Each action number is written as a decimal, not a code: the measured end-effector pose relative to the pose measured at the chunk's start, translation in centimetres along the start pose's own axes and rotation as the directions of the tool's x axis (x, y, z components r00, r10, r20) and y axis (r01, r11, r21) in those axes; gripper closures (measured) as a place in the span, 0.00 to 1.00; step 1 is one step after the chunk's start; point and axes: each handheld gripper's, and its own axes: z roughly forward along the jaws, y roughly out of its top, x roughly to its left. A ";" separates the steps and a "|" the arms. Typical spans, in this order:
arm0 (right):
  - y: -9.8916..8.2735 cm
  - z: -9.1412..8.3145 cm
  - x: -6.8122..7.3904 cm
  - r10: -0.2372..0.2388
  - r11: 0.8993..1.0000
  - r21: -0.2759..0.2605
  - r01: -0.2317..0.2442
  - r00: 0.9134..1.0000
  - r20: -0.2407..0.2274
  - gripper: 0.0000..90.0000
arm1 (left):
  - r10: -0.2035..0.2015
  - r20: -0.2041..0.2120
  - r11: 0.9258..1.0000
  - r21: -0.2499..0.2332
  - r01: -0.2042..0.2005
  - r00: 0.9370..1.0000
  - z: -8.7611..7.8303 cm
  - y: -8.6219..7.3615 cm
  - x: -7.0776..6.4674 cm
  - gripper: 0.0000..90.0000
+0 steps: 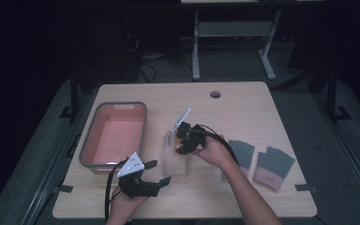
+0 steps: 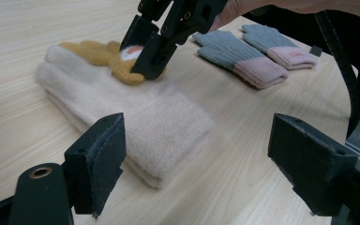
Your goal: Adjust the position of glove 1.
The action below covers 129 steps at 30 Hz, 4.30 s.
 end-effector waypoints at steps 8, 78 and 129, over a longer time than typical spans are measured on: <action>-0.5 0.8 0.0 0.038 0.999 -0.007 -0.038 0.999 0.006 0.67 | -0.019 -0.007 0.999 0.026 0.019 1.000 0.3 -0.1 0.0 0.22; -6.6 2.8 0.3 0.644 0.719 -0.147 -0.680 0.730 -0.229 0.58 | -0.348 -0.164 0.896 0.233 0.379 0.923 6.5 0.5 2.9 0.45; -8.2 1.9 -0.3 0.652 0.678 -0.178 -0.713 0.696 -0.302 0.83 | -0.396 -0.038 0.884 0.255 0.392 0.918 7.9 1.2 4.0 0.75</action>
